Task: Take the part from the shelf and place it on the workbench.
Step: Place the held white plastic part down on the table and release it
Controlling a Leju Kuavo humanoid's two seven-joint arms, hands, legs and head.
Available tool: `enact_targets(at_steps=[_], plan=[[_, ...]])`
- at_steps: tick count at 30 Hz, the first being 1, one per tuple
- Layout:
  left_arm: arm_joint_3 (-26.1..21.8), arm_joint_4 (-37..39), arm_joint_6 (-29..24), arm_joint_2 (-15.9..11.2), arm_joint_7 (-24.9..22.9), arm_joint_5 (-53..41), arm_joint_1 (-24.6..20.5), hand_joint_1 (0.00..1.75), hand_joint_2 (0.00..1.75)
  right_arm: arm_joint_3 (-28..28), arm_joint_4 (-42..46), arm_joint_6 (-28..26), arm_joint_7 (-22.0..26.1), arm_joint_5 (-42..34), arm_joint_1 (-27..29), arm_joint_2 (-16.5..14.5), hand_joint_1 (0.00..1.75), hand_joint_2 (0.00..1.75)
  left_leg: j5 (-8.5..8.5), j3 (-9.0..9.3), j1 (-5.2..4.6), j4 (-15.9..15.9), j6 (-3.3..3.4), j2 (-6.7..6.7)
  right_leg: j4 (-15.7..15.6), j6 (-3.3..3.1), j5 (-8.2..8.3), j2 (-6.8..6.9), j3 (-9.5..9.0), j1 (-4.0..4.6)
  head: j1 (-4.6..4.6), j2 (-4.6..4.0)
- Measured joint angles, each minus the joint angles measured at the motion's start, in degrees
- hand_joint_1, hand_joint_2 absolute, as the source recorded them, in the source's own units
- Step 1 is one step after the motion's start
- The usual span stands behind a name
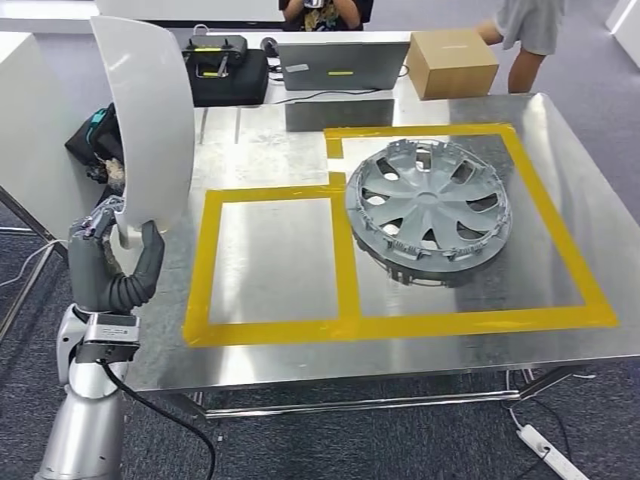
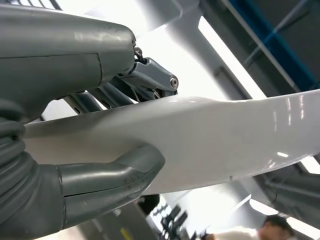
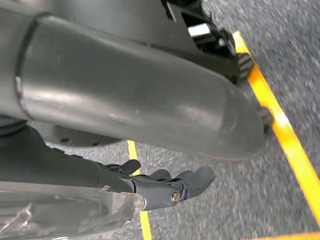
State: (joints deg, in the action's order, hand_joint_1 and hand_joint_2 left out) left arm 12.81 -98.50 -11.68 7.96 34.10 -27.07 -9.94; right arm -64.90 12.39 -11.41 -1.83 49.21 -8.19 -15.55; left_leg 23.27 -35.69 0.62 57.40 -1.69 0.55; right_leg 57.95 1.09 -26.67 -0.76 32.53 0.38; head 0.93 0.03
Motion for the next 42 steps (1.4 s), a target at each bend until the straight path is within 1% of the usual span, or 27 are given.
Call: enact_targets(at_steps=[1,2,4,5,6,9,10,13,14,16,18,21,24,29,32,37,42], plan=[[0.51,0.56,1.11,0.01,-0.28,-0.09,-0.54,1.75,1.75,0.05,-0.01,0.03,-0.08,0.1,-0.05,-0.01,0.0,0.0,0.12,-0.02,-0.03,-0.34,0.28,0.03,0.08,-0.11,-0.07,0.04,0.26,0.07,0.0,0.0],[1.1,1.26,2.34,0.01,-0.65,-0.3,-1.13,1.75,1.75,0.13,-0.01,0.07,-0.23,0.21,-0.08,-0.01,0.0,0.0,-0.33,-0.05,-0.03,-0.18,0.41,0.1,0.06,-0.33,-0.13,0.1,0.41,0.11,-0.05,0.0],[2.29,3.1,4.57,0.02,-1.53,-1.05,-2.67,1.75,1.75,0.36,-0.02,0.1,-0.63,0.39,-0.22,-0.02,0.0,0.0,-0.43,-0.03,-0.09,-0.24,0.4,0.21,-0.09,-0.93,-0.1,0.15,0.2,0.12,-0.08,-0.01],[2.93,4.28,5.53,0.02,-1.99,-1.44,-3.52,1.75,1.75,0.52,-0.02,0.1,-0.81,0.47,-0.35,-0.02,0.0,0.0,-0.41,-0.03,-0.14,-0.24,0.46,0.25,-0.23,-1.0,-0.05,0.17,0.02,0.1,-0.08,-0.01],[3.52,5.59,6.34,0.03,-2.38,-1.72,-4.37,1.75,1.75,0.69,-0.02,0.08,-0.91,0.52,-0.48,-0.02,0.0,0.0,-0.39,-0.03,-0.18,-0.24,0.57,0.26,-0.42,-0.94,0.04,0.16,-0.18,0.07,-0.07,-0.01],[4.94,10.43,8.17,0.09,-3.32,-2.25,-6.82,1.75,1.75,1.19,-0.02,-0.04,-1.01,0.72,-0.67,-0.02,0.0,0.0,-0.39,-0.04,-0.24,-0.23,0.93,0.25,-0.82,-0.52,0.28,0.15,-0.49,0.03,-0.07,-0.01],[5.3,12.01,8.48,0.11,-3.52,-2.5,-7.46,1.75,1.75,1.32,-0.02,-0.06,-1.02,0.79,-0.69,-0.03,0.0,0.0,-0.39,-0.05,-0.26,-0.22,1.0,0.24,-0.86,-0.31,0.33,0.15,-0.5,0.01,-0.06,-0.01],[6.16,15.67,8.72,0.22,-3.76,-3.06,-8.65,1.75,1.75,1.58,-0.02,-0.07,-1.02,0.89,-0.7,-0.1,0.0,0.0,-0.43,-0.06,-0.35,-0.19,1.15,0.2,-0.92,0.62,0.41,0.13,-0.48,-0.11,-0.04,-0.01],[6.35,16.49,8.77,0.29,-3.93,-3.27,-8.93,1.75,1.75,1.67,-0.02,-0.07,-1.03,0.92,-0.69,-0.13,0.0,0.0,-0.46,-0.06,-0.36,-0.19,1.21,0.19,-0.93,0.82,0.42,0.12,-0.47,-0.15,-0.03,-0.01],[6.77,18.06,9.25,0.39,-4.95,-4.34,-9.65,1.75,1.75,1.82,-0.02,-0.03,-1.14,1.01,-0.69,-0.15,0.0,0.0,-0.54,-0.06,-0.36,-0.19,1.32,0.19,-0.92,0.93,0.44,0.14,-0.42,-0.16,-0.02,-0.01],[7.63,20.48,10.6,0.43,-7.45,-6.46,-10.89,1.75,1.75,2.08,-0.02,0.21,-1.55,1.2,-0.72,-0.15,0.0,0.0,-0.62,-0.05,-0.31,-0.2,1.39,0.19,-0.88,0.94,0.44,0.16,-0.36,-0.12,-0.02,-0.01],[9.3,26.26,12.7,0.63,-12.0,-9.62,-13.17,1.75,1.75,2.73,-0.02,0.85,-2.36,1.48,-0.83,-0.15,0.0,0.0,-0.73,-0.05,-0.23,-0.21,1.31,0.18,-0.74,0.98,0.48,0.11,-0.3,-0.04,-0.02,-0.01],[10.57,31.49,12.83,1.0,-13.73,-11.61,-14.8,1.75,1.75,3.2,-0.02,1.15,-2.78,1.61,-0.8,-0.15,0.0,0.0,-0.82,-0.05,-0.19,-0.21,1.19,0.13,-0.63,0.99,0.55,0.03,-0.23,0.0,-0.02,-0.01],[13.13,38.65,11.34,1.4,-15.19,-16.72,-16.24,1.75,1.75,4.23,-0.02,1.66,-3.19,2.18,-0.87,-0.15,0.0,0.0,-0.85,-0.06,-0.16,-0.22,1.15,0.11,-0.52,0.98,0.55,0.04,-0.17,0.03,-0.02,-0.01],[15.0,42.96,8.57,1.84,-16.33,-20.74,-16.64,1.75,1.75,5.0,-0.02,1.96,-3.71,2.65,-0.98,-0.15,0.0,0.0,-0.85,-0.07,-0.16,-0.22,1.14,0.1,-0.51,0.98,0.55,0.04,-0.16,0.03,-0.02,-0.01],[17.41,50.0,2.4,2.69,-21.63,-28.04,-18.36,1.75,1.75,6.29,-0.02,2.2,-3.99,2.93,-1.23,-0.14,0.0,0.0,-0.87,-0.08,-0.16,-0.23,1.13,0.11,-0.5,0.98,0.55,0.05,-0.17,0.06,-0.02,-0.01],[20.07,54.68,-3.27,2.91,-29.1,-38.03,-20.09,1.75,1.75,7.05,-0.02,2.17,-4.0,2.61,-1.21,-0.13,0.0,0.0,-0.9,-0.07,-0.16,-0.23,1.11,0.11,-0.48,0.98,0.55,0.05,-0.17,0.06,-0.02,-0.01]])
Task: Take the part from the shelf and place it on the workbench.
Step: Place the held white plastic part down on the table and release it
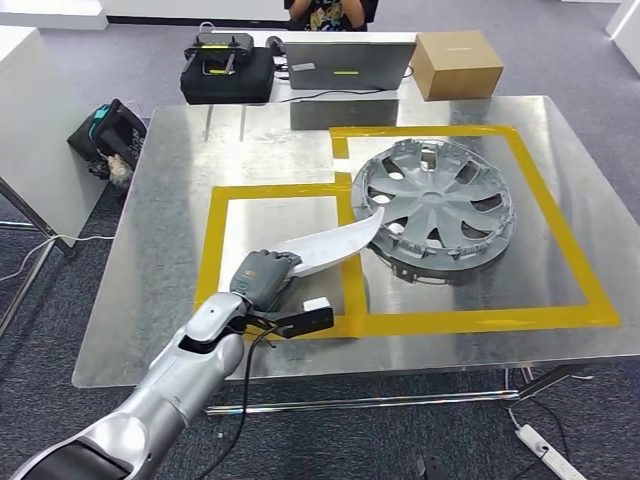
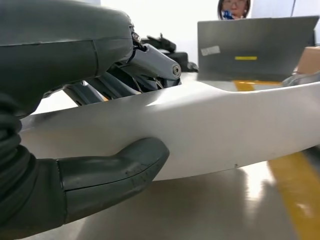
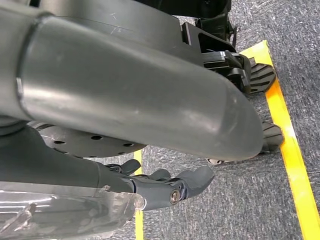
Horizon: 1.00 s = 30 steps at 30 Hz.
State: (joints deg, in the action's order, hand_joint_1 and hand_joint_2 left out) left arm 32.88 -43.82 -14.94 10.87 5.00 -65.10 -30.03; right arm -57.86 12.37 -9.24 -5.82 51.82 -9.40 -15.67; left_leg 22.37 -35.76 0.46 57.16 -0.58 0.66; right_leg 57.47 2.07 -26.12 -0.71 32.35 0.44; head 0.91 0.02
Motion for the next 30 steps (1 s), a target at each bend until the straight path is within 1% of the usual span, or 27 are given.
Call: enact_targets(at_steps=[4,7,13,16,20,24,27,30], plan=[[1.13,1.96,-2.27,0.13,-4.9,-5.47,-0.63,1.75,1.75,0.2,0.0,0.47,-0.25,-0.2,0.0,0.02,0.0,0.0,-0.02,0.0,0.0,0.0,0.0,0.0,0.04,0.0,0.01,0.0,0.0,0.0,0.01,0.0],[1.33,3.21,-4.84,0.14,-6.81,-8.75,-0.91,1.75,1.75,0.41,0.0,0.56,-0.5,-0.43,0.0,0.06,0.0,0.0,-0.02,0.0,0.0,0.0,0.0,0.0,0.07,-0.01,0.01,0.0,0.02,0.0,0.01,0.0],[1.37,5.43,-11.5,0.12,-7.26,-14.88,-1.18,1.75,1.75,0.74,0.0,0.46,-0.53,-0.68,0.01,0.07,0.0,0.0,-0.02,-0.01,0.0,0.0,0.0,0.0,0.11,-0.01,0.01,0.01,0.07,0.0,0.01,0.0],[1.39,6.49,-12.63,0.1,-6.92,-16.31,-1.54,1.75,1.75,1.12,0.0,0.48,-0.54,-0.68,0.0,0.07,0.0,0.0,-0.02,-0.01,0.0,0.0,0.0,0.0,0.11,-0.01,0.0,0.0,0.08,0.0,0.01,0.0],[1.43,7.63,-12.74,0.14,-6.36,-16.89,-1.93,1.75,1.75,1.42,0.0,0.52,-0.57,-0.67,-0.02,0.07,0.0,0.0,-0.02,-0.02,0.0,0.0,0.0,0.0,0.11,-0.01,0.0,0.0,0.09,0.0,0.01,0.0],[1.43,8.97,-11.22,0.19,-5.86,-17.33,-2.62,0.0,1.75,1.56,0.0,0.79,-0.79,-0.57,-0.06,0.08,0.0,0.0,-0.02,-0.03,0.0,0.0,0.0,0.0,0.11,-0.01,0.0,0.0,0.09,0.0,0.01,0.0],[1.43,10.04,-9.57,0.31,-5.81,-17.32,-3.2,0.0,1.75,1.76,0.0,0.91,-0.85,-0.57,-0.07,0.09,0.0,0.0,-0.02,-0.03,0.0,0.0,0.0,0.0,0.11,-0.01,0.0,0.01,0.09,0.0,0.0,0.0],[1.42,10.85,-9.08,0.41,-5.81,-17.1,-3.6,0.0,1.75,1.96,0.0,0.86,-0.86,-0.69,-0.07,0.09,0.0,0.0,-0.03,-0.03,0.0,0.0,0.0,0.0,0.11,-0.01,0.0,0.01,0.09,0.0,0.0,0.0]])
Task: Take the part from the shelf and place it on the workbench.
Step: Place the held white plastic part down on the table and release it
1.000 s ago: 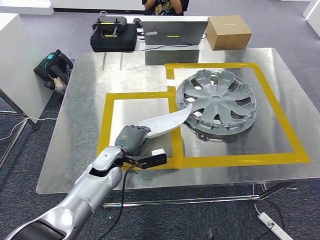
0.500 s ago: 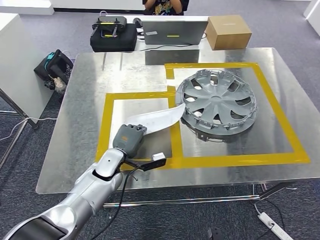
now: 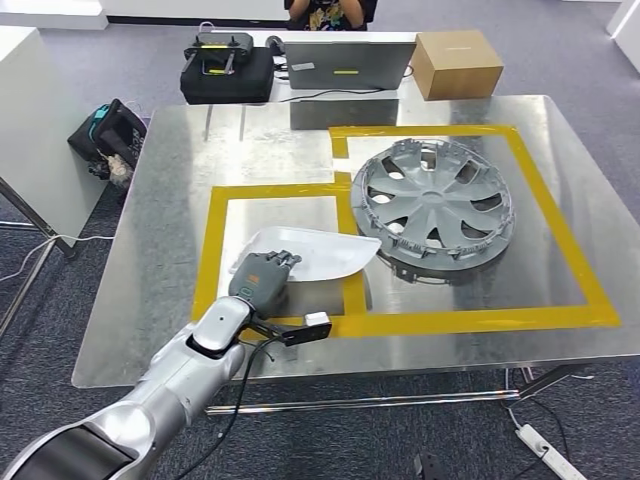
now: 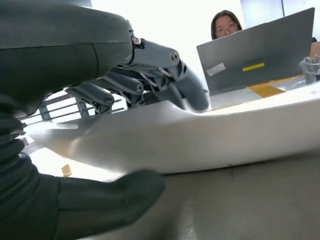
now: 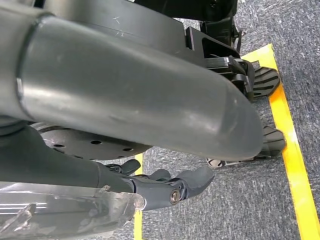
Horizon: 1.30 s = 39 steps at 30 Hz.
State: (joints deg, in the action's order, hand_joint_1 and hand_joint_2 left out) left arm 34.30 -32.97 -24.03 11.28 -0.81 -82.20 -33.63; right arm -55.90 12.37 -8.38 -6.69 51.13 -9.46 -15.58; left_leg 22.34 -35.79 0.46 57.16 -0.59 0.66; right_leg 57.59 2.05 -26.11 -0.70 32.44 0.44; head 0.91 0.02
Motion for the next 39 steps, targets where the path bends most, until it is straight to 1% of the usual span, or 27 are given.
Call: enact_targets(at_steps=[12,16,19,21,23,28,30,34,39], plan=[[-0.2,1.66,-0.07,0.2,-1.14,-0.08,-1.7,0.0,1.75,0.08,0.0,-0.28,0.0,-0.68,0.01,0.0,0.0,0.0,0.0,0.01,0.0,0.0,-0.01,0.01,0.01,0.0,0.0,0.01,-0.02,0.0,0.01,0.0],[-1.07,2.04,-1.56,0.32,-1.67,-0.15,-1.89,0.0,0.0,0.22,0.0,-0.45,0.01,-1.12,0.03,0.01,0.0,0.0,-0.02,0.01,0.0,0.0,-0.03,0.01,0.02,0.0,0.0,0.01,-0.01,0.0,0.01,0.0],[-2.65,2.23,-5.43,0.39,-0.45,1.71,-1.68,0.0,0.0,0.4,0.0,-0.83,0.15,-1.78,0.08,0.02,0.0,0.0,-0.03,0.0,0.0,0.0,-0.02,0.01,0.03,0.0,0.0,0.02,0.0,0.0,0.0,0.0],[-4.34,1.97,-9.32,0.48,2.55,5.01,-1.32,0.0,0.0,0.4,0.0,-1.22,0.37,-2.35,0.16,0.02,0.0,0.0,-0.03,0.0,0.0,0.0,-0.02,0.01,0.04,0.0,0.0,0.02,0.0,0.0,0.01,0.0],[-6.2,1.22,-12.06,0.58,5.7,8.31,-0.9,0.0,0.0,0.4,0.0,-1.51,0.66,-2.83,0.29,0.02,0.0,0.0,-0.03,0.0,0.0,0.0,-0.02,0.01,0.04,0.0,0.0,0.02,0.0,0.0,0.01,0.0],[-8.98,-0.6,-13.11,0.65,8.56,11.11,-0.08,0.0,0.0,0.4,0.0,-1.7,0.91,-3.22,0.47,0.02,0.0,0.0,-0.03,-0.01,0.0,0.0,-0.02,0.01,0.04,-0.01,-0.01,0.02,0.02,0.0,0.01,0.0],[-9.68,-2.28,-13.18,0.7,11.1,13.64,0.77,0.0,0.0,0.4,0.0,-1.89,1.04,-3.6,0.52,0.02,0.0,0.0,-0.03,-0.01,0.0,0.0,-0.02,0.01,0.04,-0.01,-0.01,0.02,0.02,0.0,0.01,0.0],[-10.29,-9.92,-13.1,0.51,18.58,21.42,4.29,0.0,0.0,0.38,0.0,-2.31,1.58,-4.63,0.64,0.02,0.0,0.0,-0.02,-0.02,-0.01,0.0,-0.02,0.0,0.04,-0.01,-0.01,0.01,0.02,0.0,0.0,0.0],[-11.13,-23.46,-15.47,-0.19,24.46,26.19,10.78,0.0,0.0,0.32,0.0,-3.03,2.2,-5.87,0.91,0.02,0.0,0.0,-0.01,-0.06,0.0,0.0,-0.03,0.0,0.04,-0.05,-0.05,0.01,0.06,0.0,0.0,0.0]])
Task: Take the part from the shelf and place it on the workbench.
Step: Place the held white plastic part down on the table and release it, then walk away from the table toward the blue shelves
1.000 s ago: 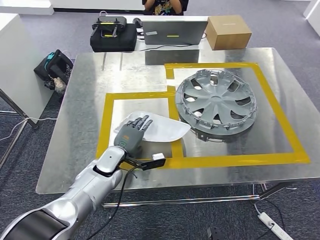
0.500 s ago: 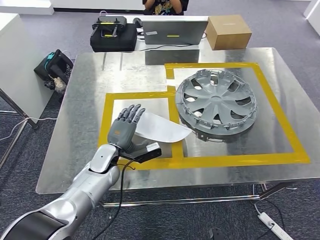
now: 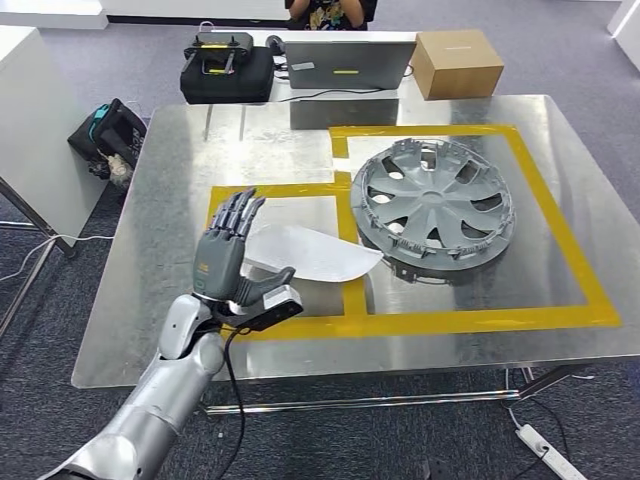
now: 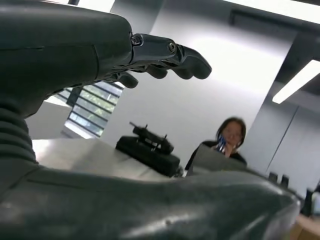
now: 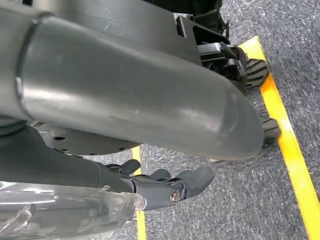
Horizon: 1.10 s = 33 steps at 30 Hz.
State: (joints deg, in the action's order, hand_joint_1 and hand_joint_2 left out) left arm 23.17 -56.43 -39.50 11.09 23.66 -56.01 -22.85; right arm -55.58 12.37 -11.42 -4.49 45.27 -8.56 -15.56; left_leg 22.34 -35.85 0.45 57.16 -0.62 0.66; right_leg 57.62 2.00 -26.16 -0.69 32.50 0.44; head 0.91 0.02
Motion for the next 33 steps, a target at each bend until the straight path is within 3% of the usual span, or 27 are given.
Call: enact_targets(at_steps=[3,6,13,19,24,28,30,33], plan=[[-1.55,-8.43,-0.52,-0.15,4.9,3.89,4.29,0.0,0.0,-0.02,0.0,-0.38,0.38,-0.55,0.27,-0.02,0.0,0.0,0.02,-0.01,0.0,-0.01,0.0,0.0,0.0,-0.04,-0.03,-0.01,0.02,0.0,0.01,0.0],[-2.48,-16.1,2.25,-0.33,8.7,14.66,8.45,0.0,0.0,-0.04,0.0,-0.52,0.88,-1.08,0.57,-0.02,0.0,0.0,0.04,-0.04,0.0,-0.01,0.0,0.0,0.0,-0.07,-0.06,0.0,0.04,0.0,0.01,0.0],[-2.69,-30.39,21.12,-1.01,13.31,37.33,15.53,0.0,0.0,-0.07,0.0,-0.39,1.37,-1.97,0.66,-0.02,0.0,0.0,0.04,-0.07,0.01,-0.02,0.0,0.01,0.0,-0.08,-0.07,0.02,0.09,0.01,0.01,0.0],[-3.37,-36.13,30.6,-0.7,14.35,46.01,18.48,0.0,0.0,-0.26,0.0,-0.4,2.03,-2.53,0.67,-0.02,0.0,0.0,0.05,-0.08,-0.01,0.0,0.02,0.01,-0.02,-0.07,-0.06,0.02,0.07,-0.01,0.01,0.0],[-4.69,-37.55,33.37,-0.55,14.76,47.9,19.5,0.0,0.0,-0.48,0.0,-0.44,2.19,-3.13,0.69,-0.12,0.0,0.0,0.33,-0.11,-0.32,0.08,0.47,0.02,-0.12,0.27,-0.05,0.05,0.03,-0.31,0.02,0.0],[-5.58,-37.83,34.28,-0.16,15.22,48.15,19.79,0.0,0.0,-0.56,0.0,-0.52,2.34,-3.25,0.72,-0.32,0.0,0.0,-0.28,0.05,-0.39,-0.4,1.13,-0.02,-0.07,0.96,-0.03,0.05,0.09,-0.57,0.03,0.0],[-5.92,-37.96,34.59,0.24,15.29,48.14,19.78,0.0,0.0,-0.66,0.0,-0.58,2.43,-3.29,0.73,-0.35,0.0,0.0,-0.71,0.19,0.03,-1.03,1.52,-0.14,2.64,1.35,-2.41,0.11,1.23,-0.59,-0.15,0.0],[-6.42,-37.98,35.03,0.55,15.29,48.14,19.94,0.0,0.0,-0.89,0.0,-0.64,2.51,-3.34,0.78,-0.35,0.0,0.0,-1.03,-0.07,0.29,-1.15,1.58,-0.34,13.39,2.09,-8.35,0.19,5.35,-1.0,-0.39,0.0]])
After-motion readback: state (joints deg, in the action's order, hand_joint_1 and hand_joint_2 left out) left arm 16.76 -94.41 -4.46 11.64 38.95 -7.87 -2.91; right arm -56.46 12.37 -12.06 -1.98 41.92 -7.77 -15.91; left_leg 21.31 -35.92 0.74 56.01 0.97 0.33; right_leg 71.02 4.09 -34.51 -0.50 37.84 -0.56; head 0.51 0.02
